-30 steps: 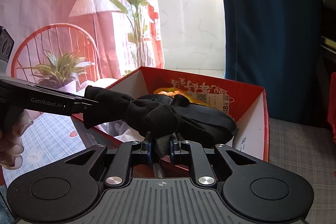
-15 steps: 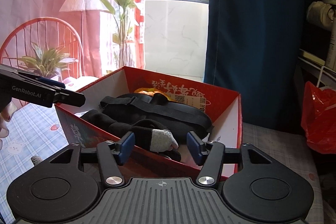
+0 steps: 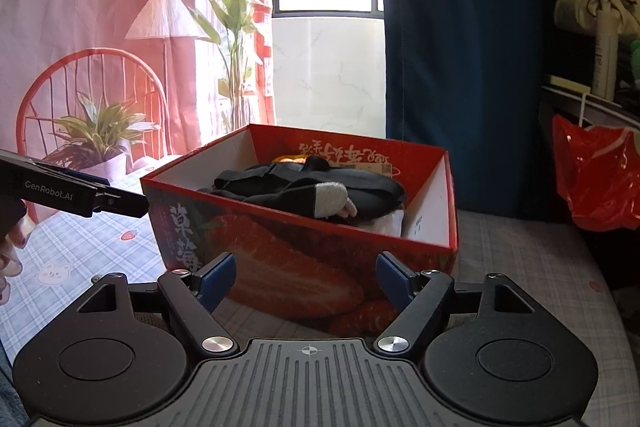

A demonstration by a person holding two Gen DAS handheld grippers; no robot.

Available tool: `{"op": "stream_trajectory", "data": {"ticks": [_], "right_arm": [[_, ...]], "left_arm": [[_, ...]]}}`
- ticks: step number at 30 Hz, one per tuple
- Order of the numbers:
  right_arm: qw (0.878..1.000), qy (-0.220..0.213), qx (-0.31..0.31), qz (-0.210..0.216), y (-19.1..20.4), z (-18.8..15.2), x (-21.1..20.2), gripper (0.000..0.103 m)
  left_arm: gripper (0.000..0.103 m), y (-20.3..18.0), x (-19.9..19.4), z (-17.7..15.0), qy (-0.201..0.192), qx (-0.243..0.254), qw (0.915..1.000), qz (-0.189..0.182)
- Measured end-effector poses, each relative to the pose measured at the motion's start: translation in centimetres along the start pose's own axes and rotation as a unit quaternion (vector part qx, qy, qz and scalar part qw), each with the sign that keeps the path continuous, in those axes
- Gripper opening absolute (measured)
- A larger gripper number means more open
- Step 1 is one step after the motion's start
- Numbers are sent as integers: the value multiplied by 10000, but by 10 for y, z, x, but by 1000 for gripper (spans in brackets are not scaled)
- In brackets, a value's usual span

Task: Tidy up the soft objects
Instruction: 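Move both open grippers back down to the grey knit cloth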

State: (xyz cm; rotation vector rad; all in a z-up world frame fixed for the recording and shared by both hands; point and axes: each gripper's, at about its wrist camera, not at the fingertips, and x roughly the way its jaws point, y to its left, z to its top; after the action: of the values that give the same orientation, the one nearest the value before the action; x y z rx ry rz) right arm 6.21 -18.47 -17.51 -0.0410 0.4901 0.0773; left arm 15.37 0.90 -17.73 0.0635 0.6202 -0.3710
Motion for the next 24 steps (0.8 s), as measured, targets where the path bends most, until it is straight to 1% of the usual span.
{"op": "stream_trajectory", "data": {"ticks": [5, 12, 18, 24], "right_arm": [[9992, 258, 301, 55, 2, -29, 5, 74], [9971, 602, 467, -51, 11, -67, 20, 73], [9974, 674, 160, -180, 24, -77, 25, 73], [9968, 644, 380, -276, 16, -86, 22, 73]], "left_arm": [[88, 6, 4, -31, 214, -169, 9996, 41], [88, 14, 14, -65, 532, -432, 9967, 432], [88, 8, 17, -82, 659, -463, 9960, 388], [88, 5, 19, -94, 721, -485, 9954, 409]]}}
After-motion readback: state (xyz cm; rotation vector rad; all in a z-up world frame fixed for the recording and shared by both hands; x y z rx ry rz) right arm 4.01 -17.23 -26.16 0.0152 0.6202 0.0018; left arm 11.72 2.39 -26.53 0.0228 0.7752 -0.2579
